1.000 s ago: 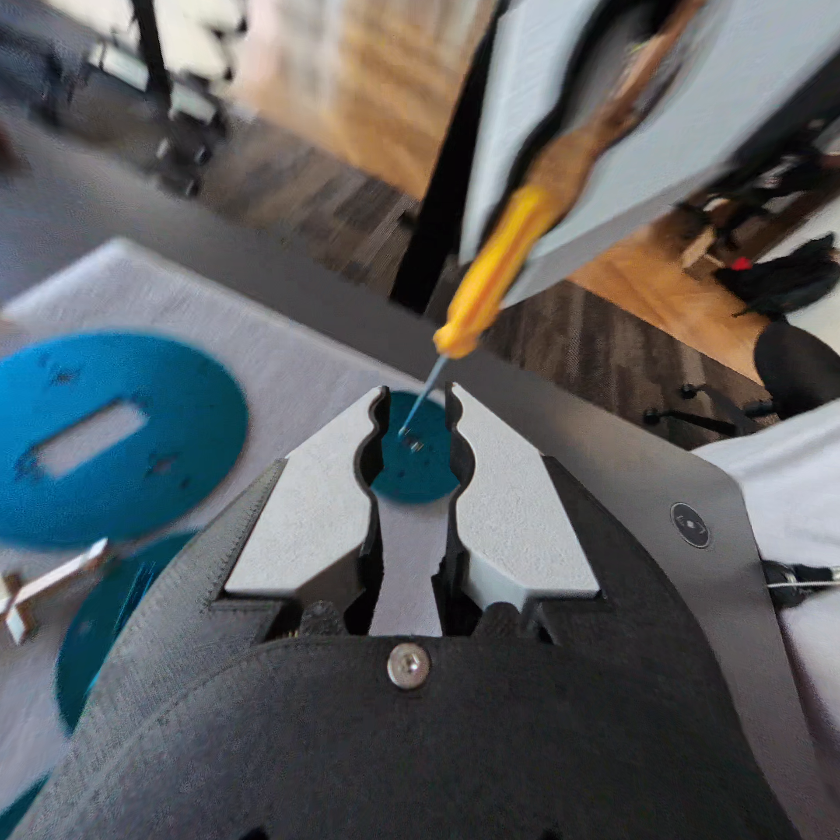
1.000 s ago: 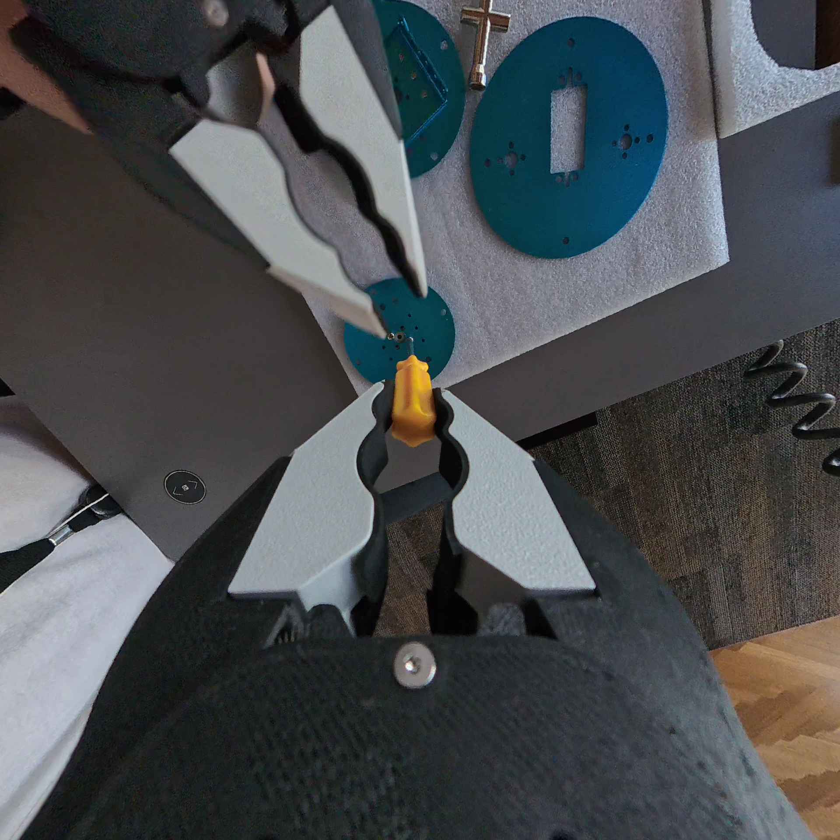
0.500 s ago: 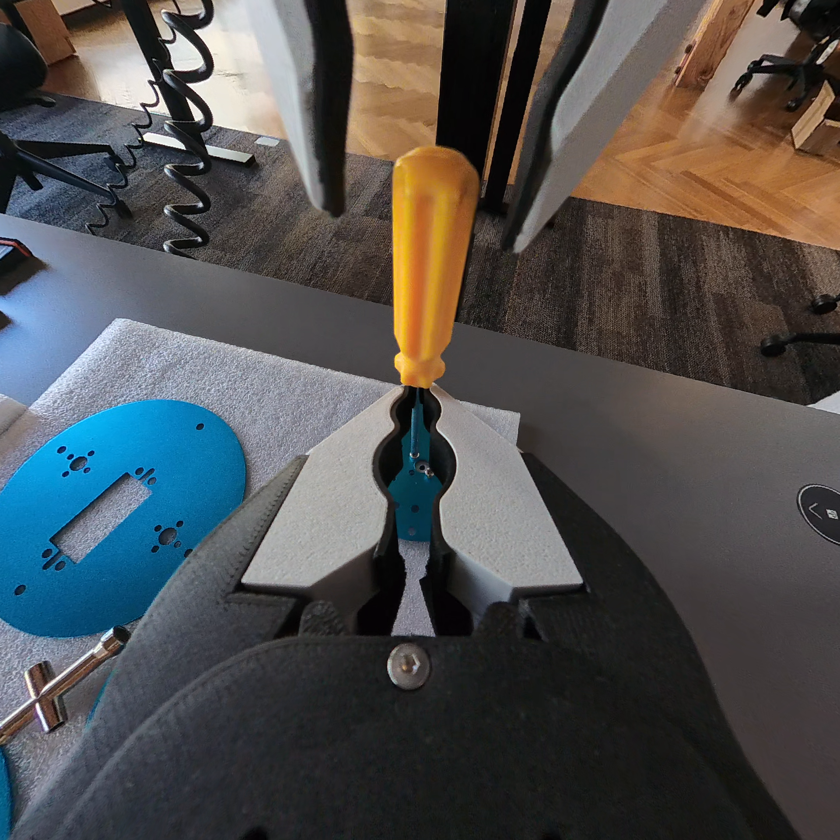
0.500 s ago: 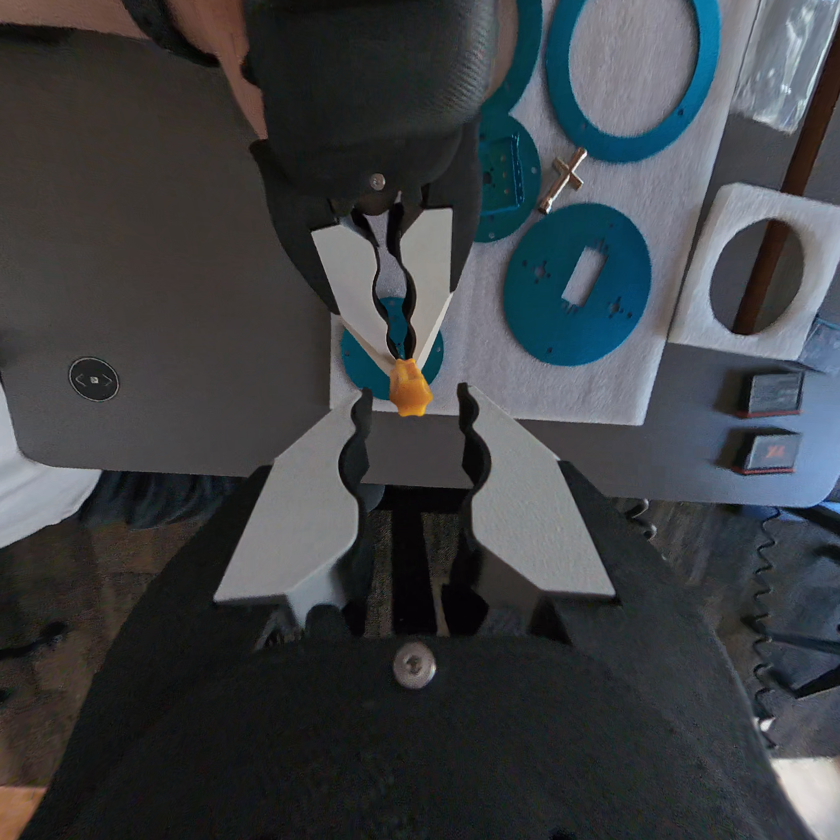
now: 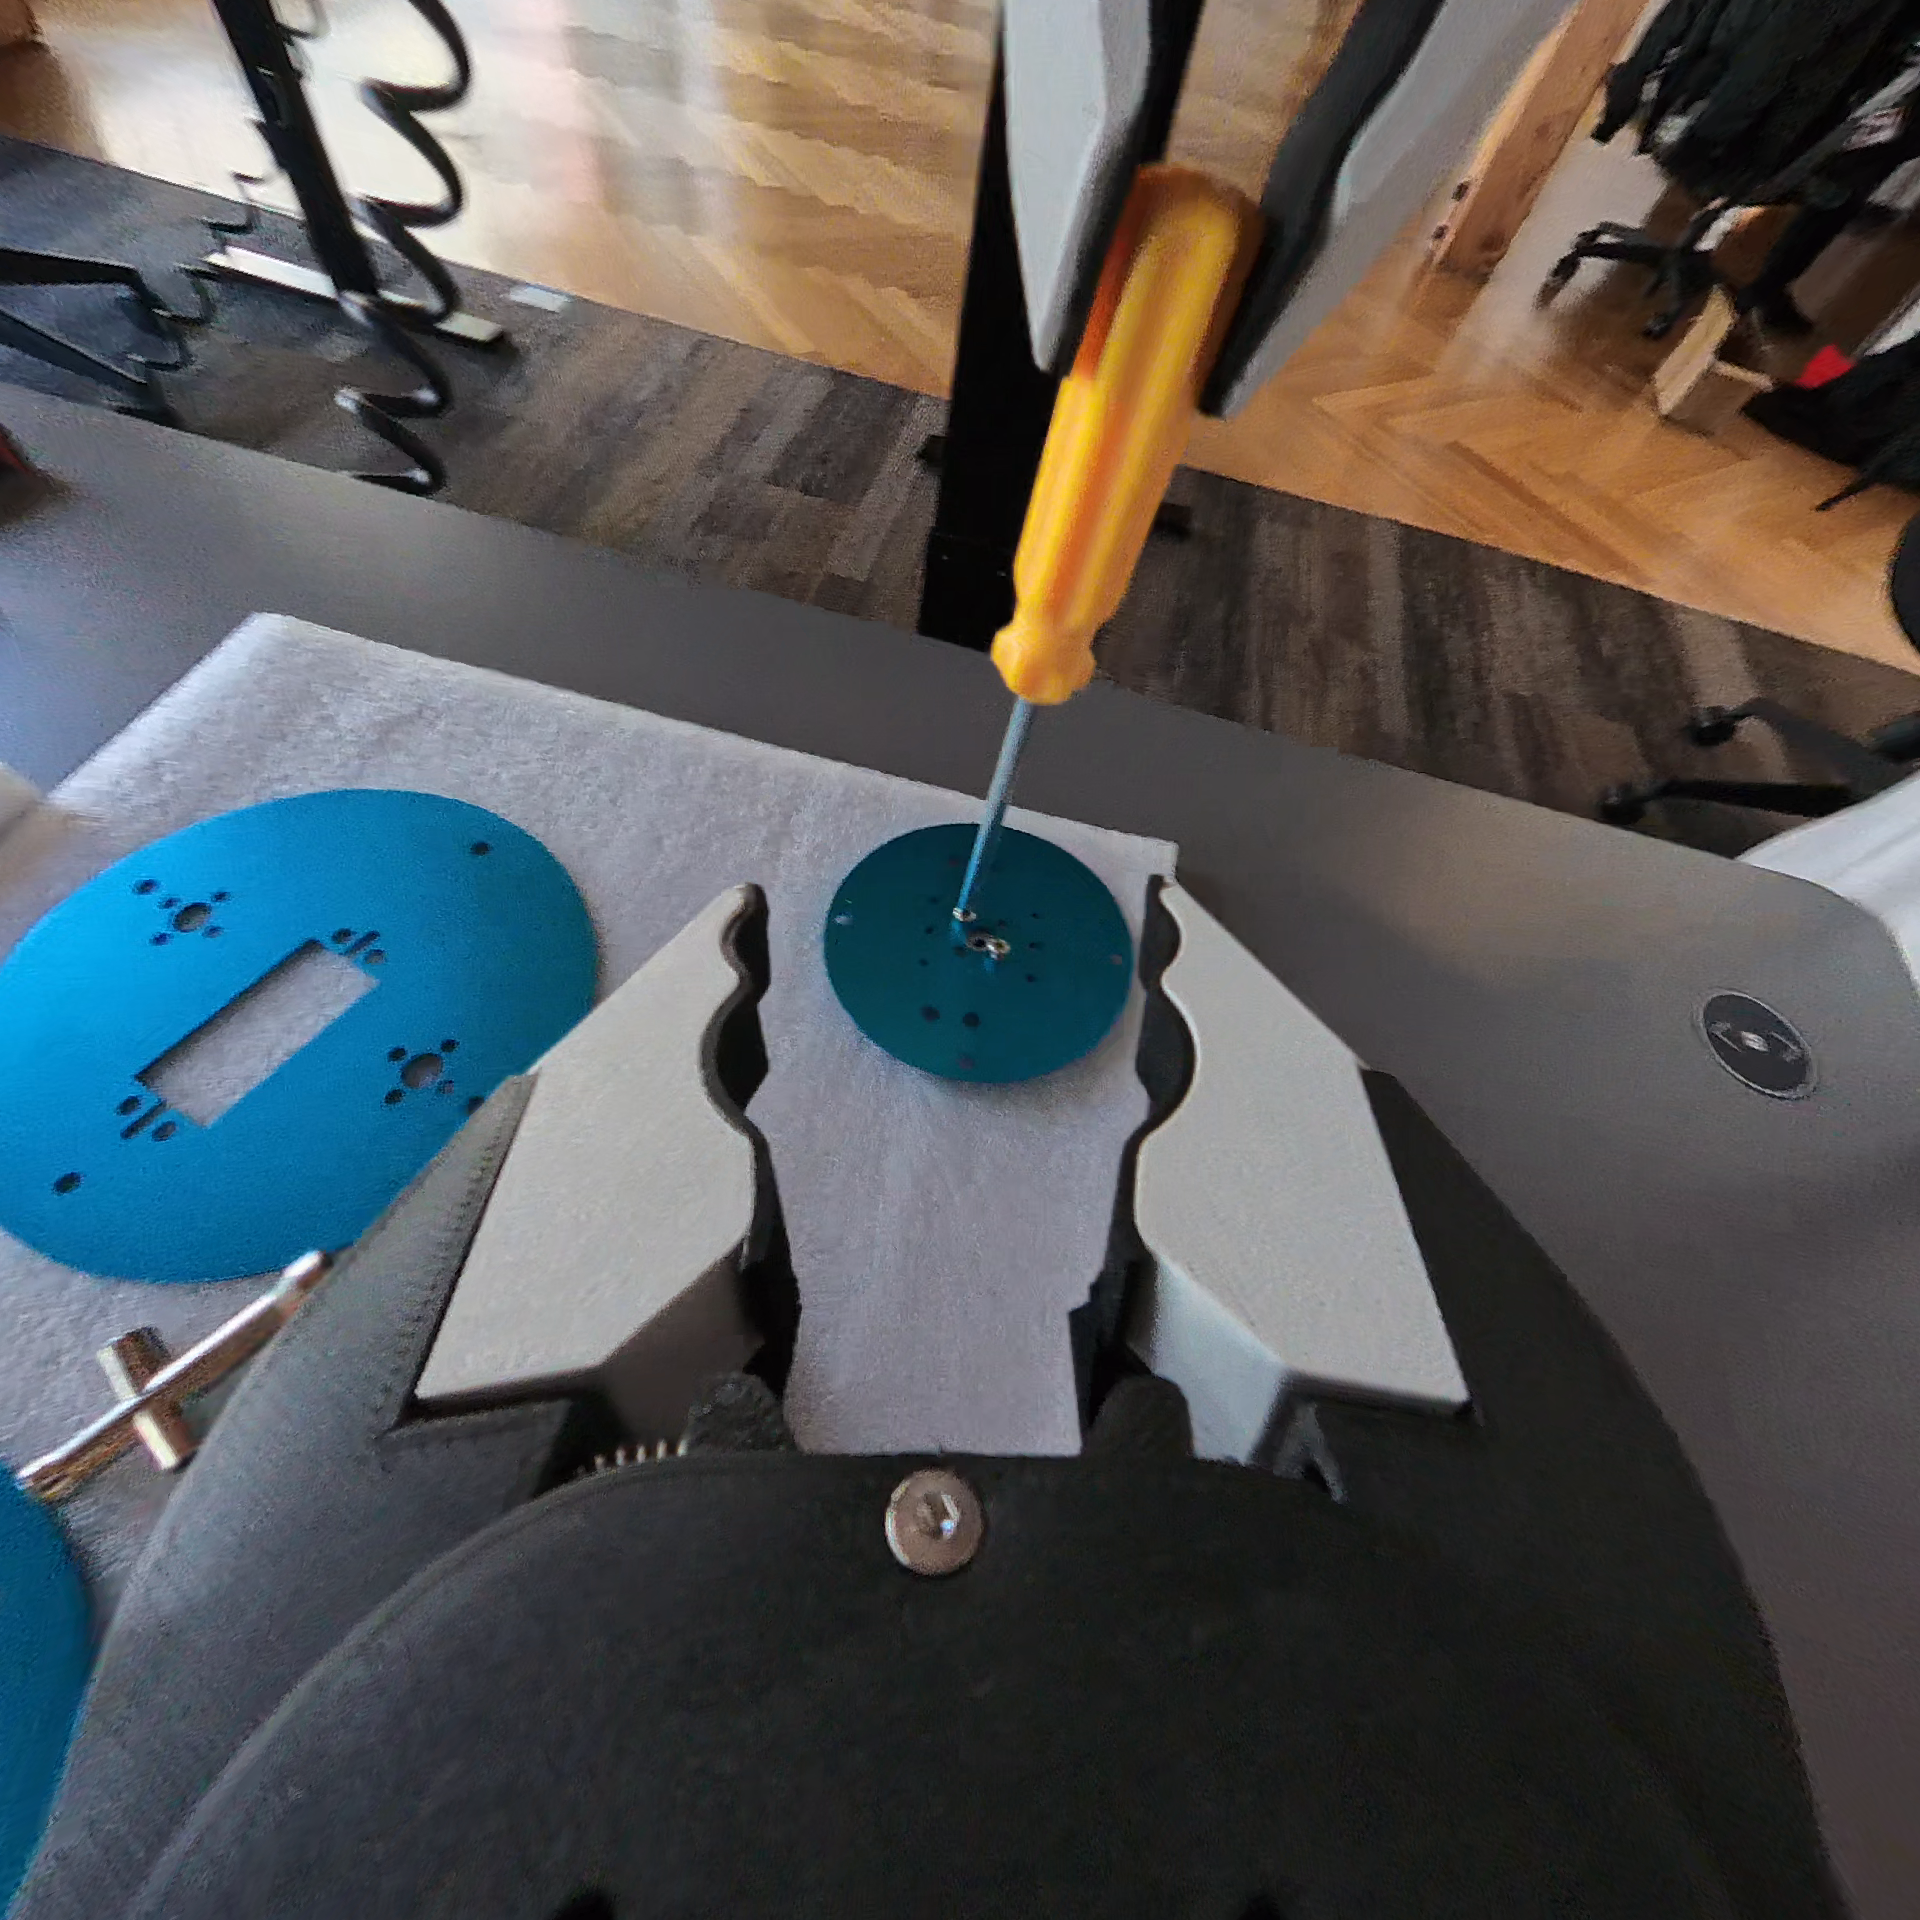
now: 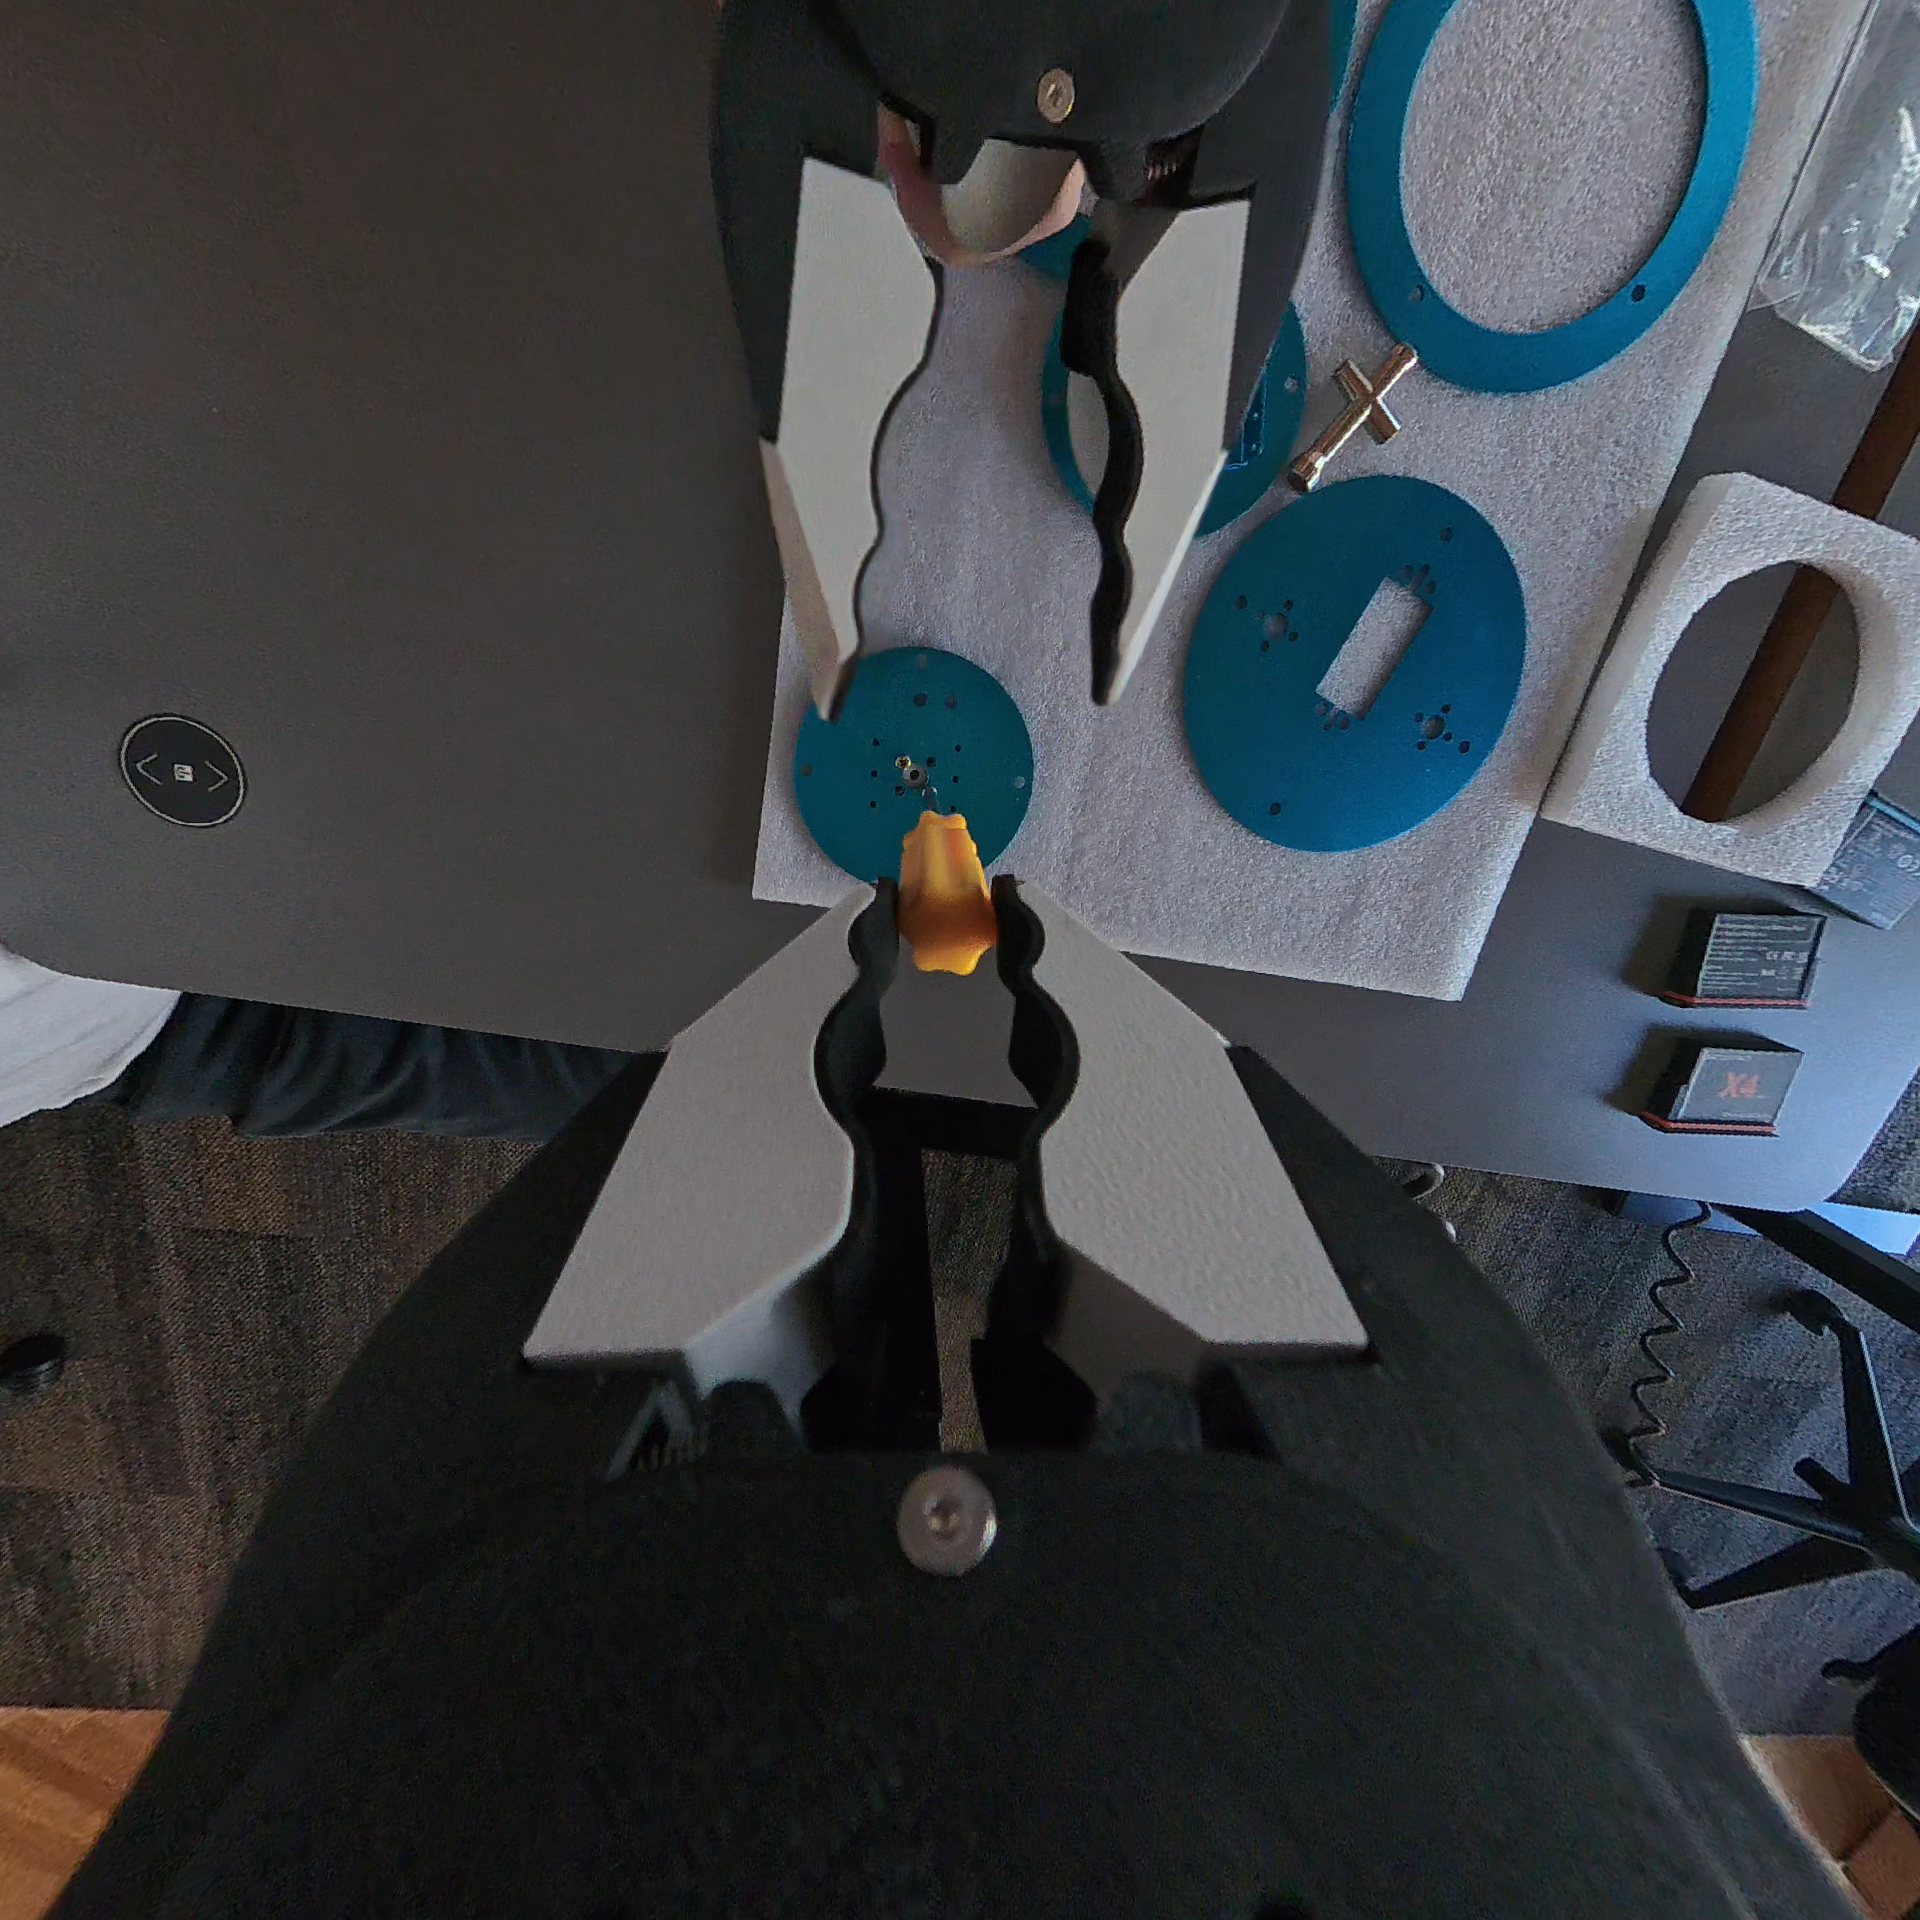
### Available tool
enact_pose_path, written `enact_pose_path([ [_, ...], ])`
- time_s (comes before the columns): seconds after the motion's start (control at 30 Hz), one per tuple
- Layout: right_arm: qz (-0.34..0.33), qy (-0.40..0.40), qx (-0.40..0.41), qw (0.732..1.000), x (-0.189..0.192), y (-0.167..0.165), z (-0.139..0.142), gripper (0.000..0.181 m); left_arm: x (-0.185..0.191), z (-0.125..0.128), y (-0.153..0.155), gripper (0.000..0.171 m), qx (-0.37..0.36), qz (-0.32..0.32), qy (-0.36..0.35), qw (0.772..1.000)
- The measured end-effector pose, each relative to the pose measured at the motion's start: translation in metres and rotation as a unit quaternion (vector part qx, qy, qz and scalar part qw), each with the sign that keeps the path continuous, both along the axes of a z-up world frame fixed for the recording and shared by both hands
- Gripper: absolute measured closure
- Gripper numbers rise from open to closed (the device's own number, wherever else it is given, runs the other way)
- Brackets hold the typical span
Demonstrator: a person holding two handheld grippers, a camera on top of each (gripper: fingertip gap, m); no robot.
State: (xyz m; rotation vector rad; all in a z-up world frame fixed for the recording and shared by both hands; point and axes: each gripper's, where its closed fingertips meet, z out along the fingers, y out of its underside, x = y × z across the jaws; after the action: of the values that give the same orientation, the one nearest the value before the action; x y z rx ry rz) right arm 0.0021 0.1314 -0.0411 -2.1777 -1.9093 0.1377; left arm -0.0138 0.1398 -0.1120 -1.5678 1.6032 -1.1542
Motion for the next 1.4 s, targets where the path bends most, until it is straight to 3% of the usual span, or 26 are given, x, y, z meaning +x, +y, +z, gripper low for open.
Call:
enact_pose_path([
  [0.17, -0.006, -0.003, -0.004, 1.0, 0.001, 0.001, 0.0, 0.163, 0.001, -0.04, -0.006, 0.079, 0.078, -0.022, 0.09, 0.993],
  [0.3, -0.005, -0.006, -0.002, 1.0, 0.002, 0.0, 0.0, 0.163, 0.004, -0.056, -0.013, 0.081, 0.112, -0.04, 0.131, 0.984],
  [0.47, -0.019, -0.011, -0.003, 1.0, 0.003, 0.001, 0.0, 0.163, 0.003, -0.056, -0.016, 0.089, 0.12, -0.039, 0.13, 0.983],
  [0.63, -0.11, -0.02, -0.006, 0.994, 0.005, 0.003, -0.001, 0.163, 0.002, -0.056, -0.017, 0.092, 0.123, -0.027, 0.139, 0.982],
  [0.77, -0.303, 0.005, -0.018, 0.953, 0.009, 0.012, -0.001, 0.164, 0.002, -0.057, -0.017, 0.093, 0.118, -0.024, 0.142, 0.983],
  [0.83, -0.302, -0.002, -0.021, 0.953, 0.009, 0.009, -0.001, 0.164, 0.002, -0.057, -0.017, 0.093, 0.118, -0.024, 0.144, 0.982],
  [0.93, -0.245, -0.009, -0.024, 0.969, 0.003, 0.003, -0.001, 0.165, 0.001, -0.056, -0.017, 0.093, 0.115, -0.024, 0.143, 0.983],
  [1.0, -0.252, -0.02, -0.029, 0.967, 0.005, 0.002, -0.002, 0.165, 0.0, -0.049, -0.015, 0.091, 0.104, -0.018, 0.132, 0.986],
  [1.07, -0.254, -0.021, -0.028, 0.967, 0.004, 0.002, -0.002, 0.165, 0.003, -0.025, -0.011, 0.095, 0.079, -0.002, 0.074, 0.994],
  [1.2, -0.253, -0.018, -0.022, 0.967, 0.003, 0.004, -0.002, 0.165, 0.015, 0.032, -0.016, 0.131, 0.021, -0.004, -0.067, 0.998],
  [1.3, -0.259, -0.011, -0.026, 0.966, 0.002, 0.006, -0.002, 0.164, 0.024, 0.033, -0.015, 0.14, 0.055, 0.007, -0.073, 0.996],
  [1.37, -0.258, -0.006, -0.028, 0.966, 0.002, 0.007, -0.002, 0.164, 0.029, 0.025, -0.013, 0.138, 0.084, 0.017, -0.055, 0.995],
  [1.4, -0.257, -0.005, -0.029, 0.966, 0.002, 0.006, -0.002, 0.165, 0.032, 0.026, -0.012, 0.149, 0.093, 0.024, -0.058, 0.994],
])
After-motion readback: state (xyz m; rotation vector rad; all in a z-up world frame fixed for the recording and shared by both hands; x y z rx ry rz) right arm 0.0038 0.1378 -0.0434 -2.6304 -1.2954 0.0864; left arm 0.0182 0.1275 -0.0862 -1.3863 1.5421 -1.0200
